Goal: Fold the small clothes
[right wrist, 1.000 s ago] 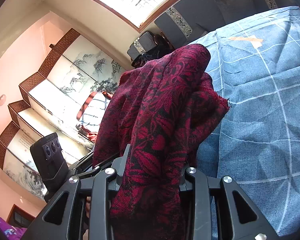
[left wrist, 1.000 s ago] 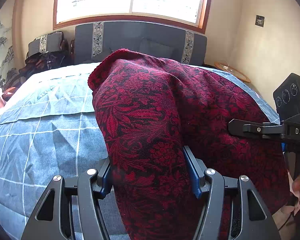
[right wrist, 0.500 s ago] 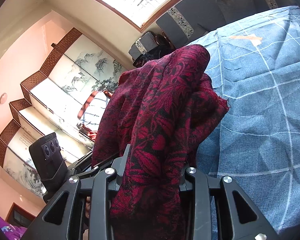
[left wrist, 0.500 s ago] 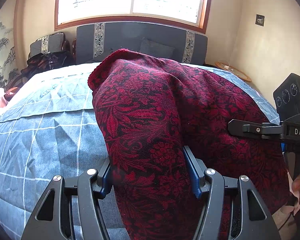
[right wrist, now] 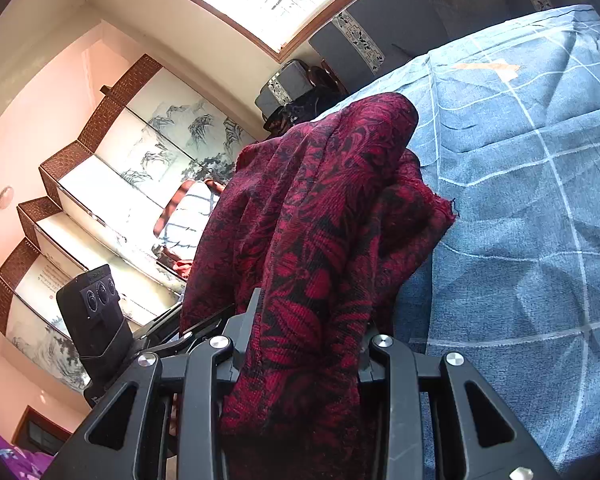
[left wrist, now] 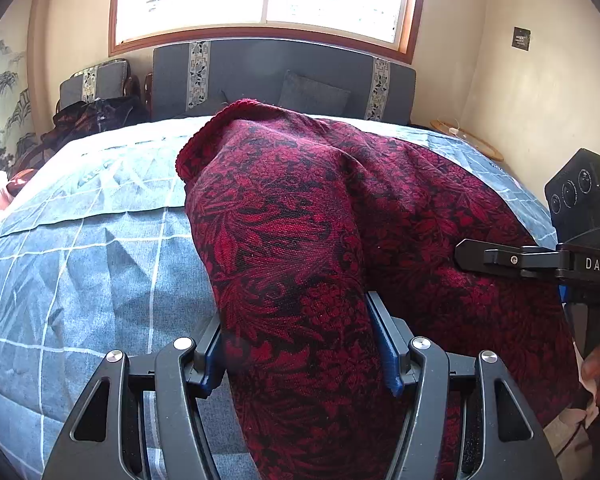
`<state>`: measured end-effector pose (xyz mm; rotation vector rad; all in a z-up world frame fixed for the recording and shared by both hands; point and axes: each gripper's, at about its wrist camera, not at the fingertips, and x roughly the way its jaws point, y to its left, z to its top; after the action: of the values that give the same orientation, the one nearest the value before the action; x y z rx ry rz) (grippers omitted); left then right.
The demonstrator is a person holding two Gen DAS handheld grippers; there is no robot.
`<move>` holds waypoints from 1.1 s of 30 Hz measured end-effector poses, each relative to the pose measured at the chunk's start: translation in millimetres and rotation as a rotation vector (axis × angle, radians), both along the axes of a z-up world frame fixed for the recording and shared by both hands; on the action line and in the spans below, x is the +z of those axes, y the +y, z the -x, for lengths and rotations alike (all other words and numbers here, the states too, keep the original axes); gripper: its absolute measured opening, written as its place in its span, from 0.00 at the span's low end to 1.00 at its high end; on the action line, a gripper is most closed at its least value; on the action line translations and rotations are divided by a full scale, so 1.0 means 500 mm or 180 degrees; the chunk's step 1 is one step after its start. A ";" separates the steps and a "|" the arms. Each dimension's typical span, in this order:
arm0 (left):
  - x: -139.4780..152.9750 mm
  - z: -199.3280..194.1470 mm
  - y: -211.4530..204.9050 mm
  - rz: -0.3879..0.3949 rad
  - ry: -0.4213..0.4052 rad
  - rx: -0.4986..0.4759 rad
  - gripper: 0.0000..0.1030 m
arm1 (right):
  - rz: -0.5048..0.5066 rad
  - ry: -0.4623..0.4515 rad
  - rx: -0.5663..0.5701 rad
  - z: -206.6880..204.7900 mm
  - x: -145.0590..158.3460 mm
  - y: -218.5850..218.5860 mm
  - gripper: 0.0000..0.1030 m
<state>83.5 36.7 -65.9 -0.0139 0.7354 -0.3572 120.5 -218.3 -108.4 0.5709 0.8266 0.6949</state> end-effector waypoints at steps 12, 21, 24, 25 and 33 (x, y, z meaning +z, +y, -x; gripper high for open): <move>-0.022 0.011 0.003 -0.0055 -0.0091 -0.0055 0.64 | 0.0035 0.0055 -0.0025 0.008 -0.030 -0.001 0.30; -0.035 0.022 0.011 -0.0024 -0.0139 0.0024 0.76 | 0.0132 0.0076 -0.0048 0.012 -0.027 0.007 0.39; -0.036 0.033 0.010 -0.0123 -0.0235 0.0140 0.86 | 0.0165 0.0088 -0.0090 0.018 -0.026 0.010 0.43; -0.036 0.037 0.009 -0.0164 -0.0278 0.0168 0.88 | 0.0172 0.0082 -0.0096 0.020 -0.025 0.011 0.44; -0.029 0.079 -0.016 -0.0588 -0.0605 0.0402 0.97 | 0.0255 -0.0005 -0.0214 0.055 -0.015 0.004 0.52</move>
<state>43.8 28.8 -80.3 0.1456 0.5739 -0.1662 93.0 -216.1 -115.7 0.5236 0.8263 0.5981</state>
